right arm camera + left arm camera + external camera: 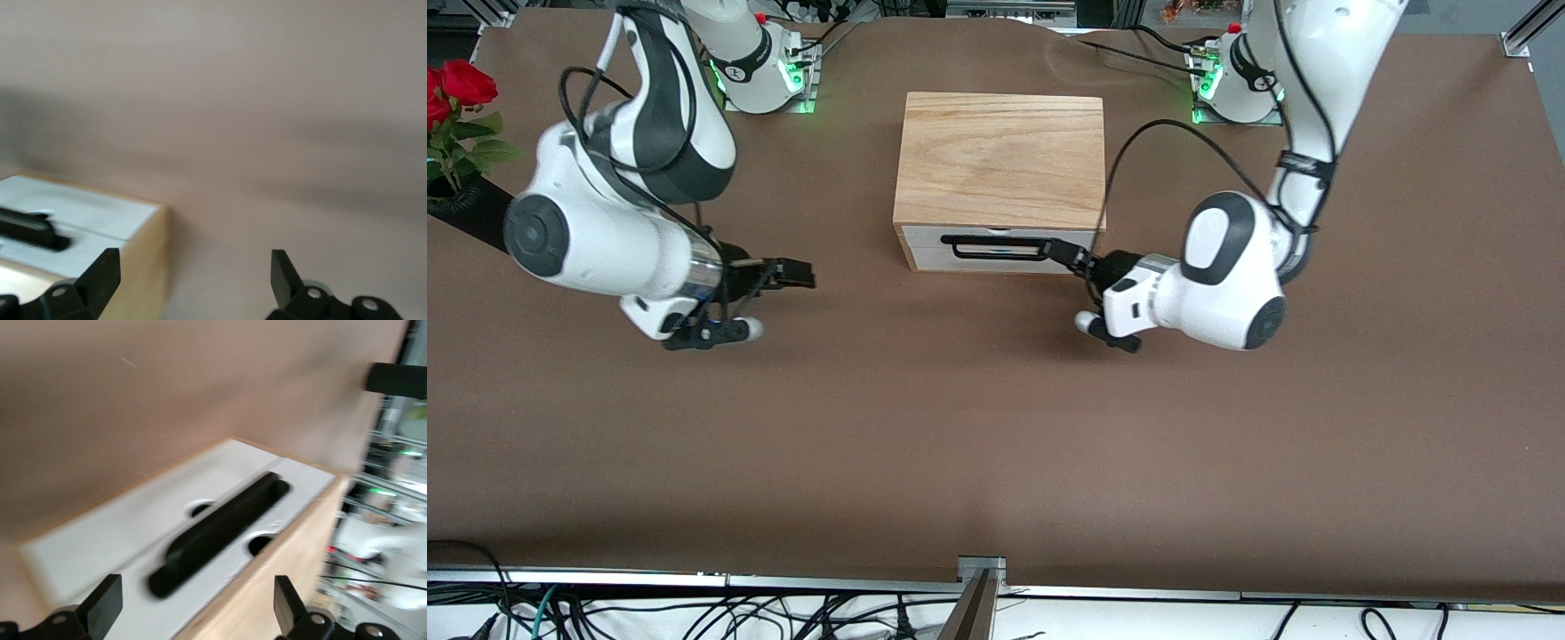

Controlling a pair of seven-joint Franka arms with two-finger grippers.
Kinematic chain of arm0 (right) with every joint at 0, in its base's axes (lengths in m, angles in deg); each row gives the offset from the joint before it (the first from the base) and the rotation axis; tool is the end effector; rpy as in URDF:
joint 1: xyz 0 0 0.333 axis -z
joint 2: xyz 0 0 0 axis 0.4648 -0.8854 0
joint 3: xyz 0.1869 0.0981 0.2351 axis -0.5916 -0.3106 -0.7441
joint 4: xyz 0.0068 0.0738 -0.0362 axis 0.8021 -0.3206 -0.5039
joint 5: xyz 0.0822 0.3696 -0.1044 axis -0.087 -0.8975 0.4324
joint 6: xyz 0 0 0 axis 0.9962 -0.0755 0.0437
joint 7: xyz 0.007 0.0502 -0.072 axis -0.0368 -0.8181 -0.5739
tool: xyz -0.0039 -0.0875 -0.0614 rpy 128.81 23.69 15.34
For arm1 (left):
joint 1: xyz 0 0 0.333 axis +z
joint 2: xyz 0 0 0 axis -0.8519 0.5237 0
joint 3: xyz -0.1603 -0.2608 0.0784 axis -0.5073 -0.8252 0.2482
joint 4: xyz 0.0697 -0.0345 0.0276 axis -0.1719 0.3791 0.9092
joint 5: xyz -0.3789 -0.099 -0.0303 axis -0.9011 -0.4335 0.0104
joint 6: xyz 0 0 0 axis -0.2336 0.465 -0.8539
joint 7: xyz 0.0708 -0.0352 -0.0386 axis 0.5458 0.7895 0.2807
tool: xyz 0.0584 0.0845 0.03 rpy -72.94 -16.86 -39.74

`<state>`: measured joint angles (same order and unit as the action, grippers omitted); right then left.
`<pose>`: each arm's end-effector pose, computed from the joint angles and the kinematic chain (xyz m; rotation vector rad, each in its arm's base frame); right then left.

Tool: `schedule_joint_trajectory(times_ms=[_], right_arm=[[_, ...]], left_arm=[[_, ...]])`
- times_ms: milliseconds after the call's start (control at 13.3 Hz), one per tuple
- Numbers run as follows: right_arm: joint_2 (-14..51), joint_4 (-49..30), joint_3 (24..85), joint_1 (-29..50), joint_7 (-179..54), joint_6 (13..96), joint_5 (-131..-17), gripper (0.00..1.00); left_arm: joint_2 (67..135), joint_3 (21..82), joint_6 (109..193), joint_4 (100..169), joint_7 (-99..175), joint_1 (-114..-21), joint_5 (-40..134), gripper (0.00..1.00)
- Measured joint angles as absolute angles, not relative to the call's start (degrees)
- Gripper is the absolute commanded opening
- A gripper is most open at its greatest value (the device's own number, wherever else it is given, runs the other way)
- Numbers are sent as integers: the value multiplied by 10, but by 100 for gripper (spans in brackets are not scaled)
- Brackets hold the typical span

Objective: Close drawer with both arms simultaneously

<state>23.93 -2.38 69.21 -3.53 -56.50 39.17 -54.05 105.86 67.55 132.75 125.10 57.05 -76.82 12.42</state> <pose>0.6111 0.1685 0.4462 -2.9592 -0.1567 0.2539 0.5966 -0.2890 0.3347 2.3550 -0.3588 -0.5106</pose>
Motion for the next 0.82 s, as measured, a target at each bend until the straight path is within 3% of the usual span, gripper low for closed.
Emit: schedule_joint_trajectory(times_ms=[150, 450, 825], right_arm=[[266, -2, 704, -36, -560, 392, -462, 100], [293, 26, 733, -36, -560, 378, -442, 100], [317, 30, 739, -37, -554, 322, -437, 100]], left_arm=[[1019, 676, 1324, 1227, 570, -733, 216, 100], [938, 680, 1283, 1198, 574, -702, 410, 100], [839, 687, 1266, 1241, 582, -640, 522, 100]])
